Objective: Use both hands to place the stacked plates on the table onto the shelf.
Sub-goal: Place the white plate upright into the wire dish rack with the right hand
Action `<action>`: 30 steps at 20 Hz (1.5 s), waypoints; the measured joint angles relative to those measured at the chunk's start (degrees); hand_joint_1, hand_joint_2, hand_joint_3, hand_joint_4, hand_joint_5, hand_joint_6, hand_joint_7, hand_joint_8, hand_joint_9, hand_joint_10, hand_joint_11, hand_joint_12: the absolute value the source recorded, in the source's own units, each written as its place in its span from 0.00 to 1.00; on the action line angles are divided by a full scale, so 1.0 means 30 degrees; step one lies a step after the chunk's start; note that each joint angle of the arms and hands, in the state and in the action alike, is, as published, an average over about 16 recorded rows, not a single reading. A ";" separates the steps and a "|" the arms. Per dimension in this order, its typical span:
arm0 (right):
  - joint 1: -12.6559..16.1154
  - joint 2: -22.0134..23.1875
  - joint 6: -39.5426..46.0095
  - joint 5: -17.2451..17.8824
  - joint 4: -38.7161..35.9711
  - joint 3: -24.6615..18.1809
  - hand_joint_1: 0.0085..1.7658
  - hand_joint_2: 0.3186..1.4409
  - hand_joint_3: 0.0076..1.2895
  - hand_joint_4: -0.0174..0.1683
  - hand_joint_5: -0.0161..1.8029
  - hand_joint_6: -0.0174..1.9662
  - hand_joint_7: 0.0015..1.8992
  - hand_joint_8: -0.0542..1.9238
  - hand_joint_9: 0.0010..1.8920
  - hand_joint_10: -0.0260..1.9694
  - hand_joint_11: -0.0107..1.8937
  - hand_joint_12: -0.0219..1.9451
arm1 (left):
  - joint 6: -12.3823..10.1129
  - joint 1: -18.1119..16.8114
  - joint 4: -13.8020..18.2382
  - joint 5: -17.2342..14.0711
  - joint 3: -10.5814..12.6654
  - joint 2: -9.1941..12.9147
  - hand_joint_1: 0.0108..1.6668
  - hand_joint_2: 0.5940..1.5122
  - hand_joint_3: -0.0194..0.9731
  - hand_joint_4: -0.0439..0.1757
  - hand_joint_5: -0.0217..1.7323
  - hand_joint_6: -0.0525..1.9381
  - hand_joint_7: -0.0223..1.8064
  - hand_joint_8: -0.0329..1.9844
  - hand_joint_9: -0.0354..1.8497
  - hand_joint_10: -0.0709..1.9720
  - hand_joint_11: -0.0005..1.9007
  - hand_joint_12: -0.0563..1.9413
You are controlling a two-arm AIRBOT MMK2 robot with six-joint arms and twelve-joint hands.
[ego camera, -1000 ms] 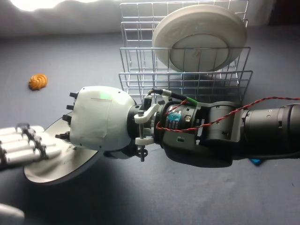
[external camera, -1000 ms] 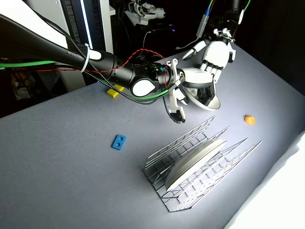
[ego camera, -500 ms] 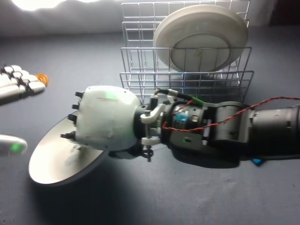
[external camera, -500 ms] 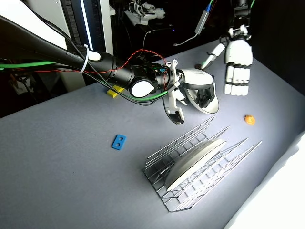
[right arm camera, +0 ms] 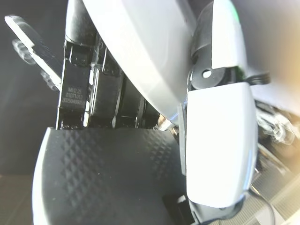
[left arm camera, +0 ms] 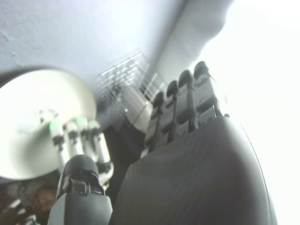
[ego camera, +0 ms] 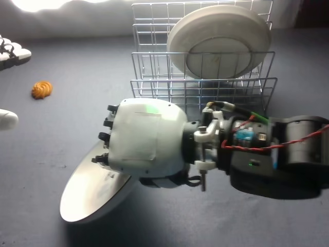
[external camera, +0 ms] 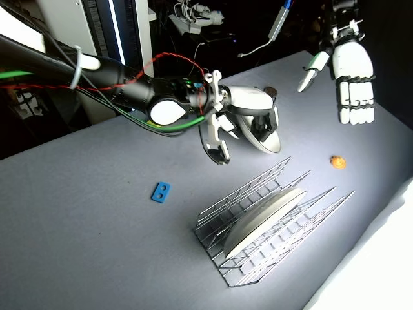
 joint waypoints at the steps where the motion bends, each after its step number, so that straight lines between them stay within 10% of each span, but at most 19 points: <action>1: 0.0025 0.0451 -0.0002 -0.0027 0.0112 -0.0522 0.66 0.53 0.00 0.07 0.54 0.32 0.64 0.37 0.74 0.05 0.53 0.56 | -0.0016 -0.0200 0.0153 0.0156 -0.0058 0.0131 0.00 0.55 0.03 0.21 0.03 0.03 0.02 0.02 0.03 0.04 0.01 0.03; 15: 0.2047 0.6439 0.2676 -0.1862 0.1548 -0.6364 0.69 0.54 0.00 0.08 0.58 0.40 0.65 0.39 0.75 0.05 0.52 0.56 | -0.0155 -0.1248 0.2397 0.0581 -0.0268 0.1038 0.00 0.55 0.03 0.23 0.03 0.03 0.02 0.02 0.03 0.04 0.01 0.03; 30: 0.6538 0.9225 1.2536 -0.7570 0.0819 -0.6810 0.70 0.56 0.00 0.05 0.57 0.40 0.64 0.39 0.75 0.03 0.51 0.57 | -0.0342 -0.2078 0.4078 0.0039 0.0001 0.1269 0.00 0.55 0.03 0.23 0.04 0.03 0.03 0.02 0.03 0.04 0.01 0.03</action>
